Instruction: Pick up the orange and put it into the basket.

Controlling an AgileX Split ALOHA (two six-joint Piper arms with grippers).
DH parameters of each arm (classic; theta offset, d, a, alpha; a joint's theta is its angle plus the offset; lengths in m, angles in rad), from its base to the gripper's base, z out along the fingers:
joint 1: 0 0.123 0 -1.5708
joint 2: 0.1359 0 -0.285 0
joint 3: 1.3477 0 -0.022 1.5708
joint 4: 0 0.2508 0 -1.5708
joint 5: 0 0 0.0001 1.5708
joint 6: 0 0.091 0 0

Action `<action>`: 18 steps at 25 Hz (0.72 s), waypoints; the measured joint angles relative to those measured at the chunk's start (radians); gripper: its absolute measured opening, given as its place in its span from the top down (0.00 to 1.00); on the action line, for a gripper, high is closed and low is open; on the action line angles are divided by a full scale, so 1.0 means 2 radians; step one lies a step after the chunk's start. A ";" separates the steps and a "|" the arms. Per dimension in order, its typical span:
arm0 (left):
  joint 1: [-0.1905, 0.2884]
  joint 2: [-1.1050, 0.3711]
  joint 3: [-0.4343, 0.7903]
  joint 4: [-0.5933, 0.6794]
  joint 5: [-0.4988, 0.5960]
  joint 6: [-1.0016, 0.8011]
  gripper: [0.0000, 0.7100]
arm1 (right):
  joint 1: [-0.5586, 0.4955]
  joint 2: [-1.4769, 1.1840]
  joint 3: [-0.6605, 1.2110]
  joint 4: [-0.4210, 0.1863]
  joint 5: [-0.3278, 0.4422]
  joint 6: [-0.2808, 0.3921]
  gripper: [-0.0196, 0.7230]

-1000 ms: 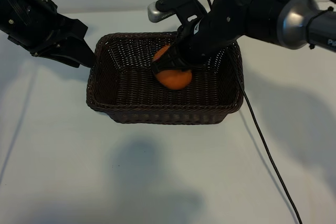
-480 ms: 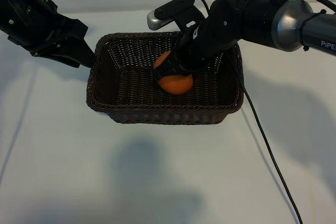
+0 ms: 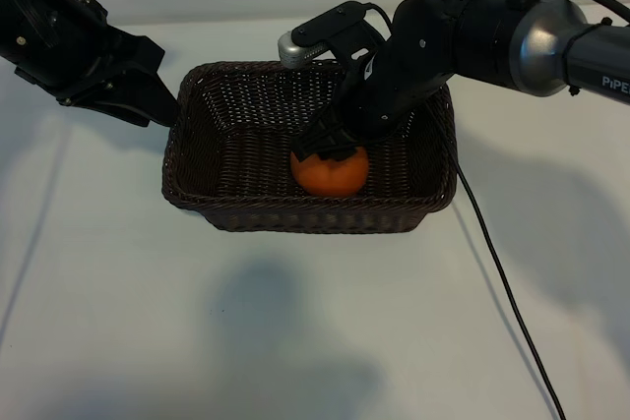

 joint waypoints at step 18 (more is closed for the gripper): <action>0.000 0.000 0.000 0.000 0.000 0.000 0.46 | 0.000 -0.073 0.000 -0.002 0.055 -0.007 0.29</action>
